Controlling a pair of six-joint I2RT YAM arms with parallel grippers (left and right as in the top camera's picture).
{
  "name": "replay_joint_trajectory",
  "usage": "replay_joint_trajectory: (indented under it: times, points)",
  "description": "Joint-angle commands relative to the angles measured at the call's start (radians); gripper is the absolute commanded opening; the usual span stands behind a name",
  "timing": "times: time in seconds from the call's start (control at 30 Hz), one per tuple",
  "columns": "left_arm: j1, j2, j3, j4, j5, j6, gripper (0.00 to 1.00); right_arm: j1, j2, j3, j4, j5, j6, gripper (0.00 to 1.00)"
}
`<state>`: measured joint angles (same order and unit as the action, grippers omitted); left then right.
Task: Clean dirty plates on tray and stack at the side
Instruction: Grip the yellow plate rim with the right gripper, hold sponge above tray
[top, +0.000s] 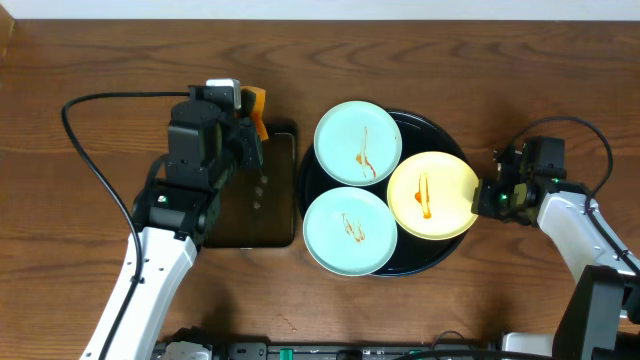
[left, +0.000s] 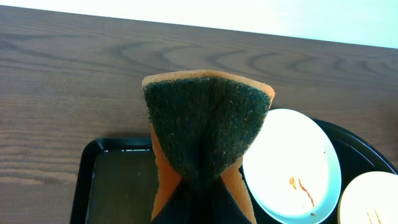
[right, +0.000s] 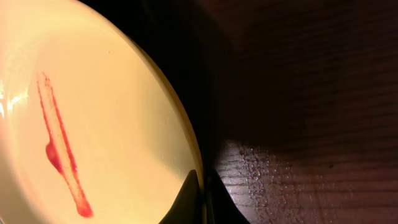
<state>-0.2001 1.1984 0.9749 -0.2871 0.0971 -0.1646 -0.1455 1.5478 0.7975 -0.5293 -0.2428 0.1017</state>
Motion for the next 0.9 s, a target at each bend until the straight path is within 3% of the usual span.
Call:
replay_joint_trajectory:
  times: [0.0, 0.87]
  points:
    - [-0.003, -0.016, 0.010, 0.009, -0.020, -0.013, 0.07, -0.010, 0.005, 0.018, -0.002, -0.009, -0.014, 0.01]
    - [-0.003, 0.078, 0.008, -0.042, -0.019, -0.014, 0.07, -0.010, 0.005, 0.018, -0.002, -0.009, -0.014, 0.01]
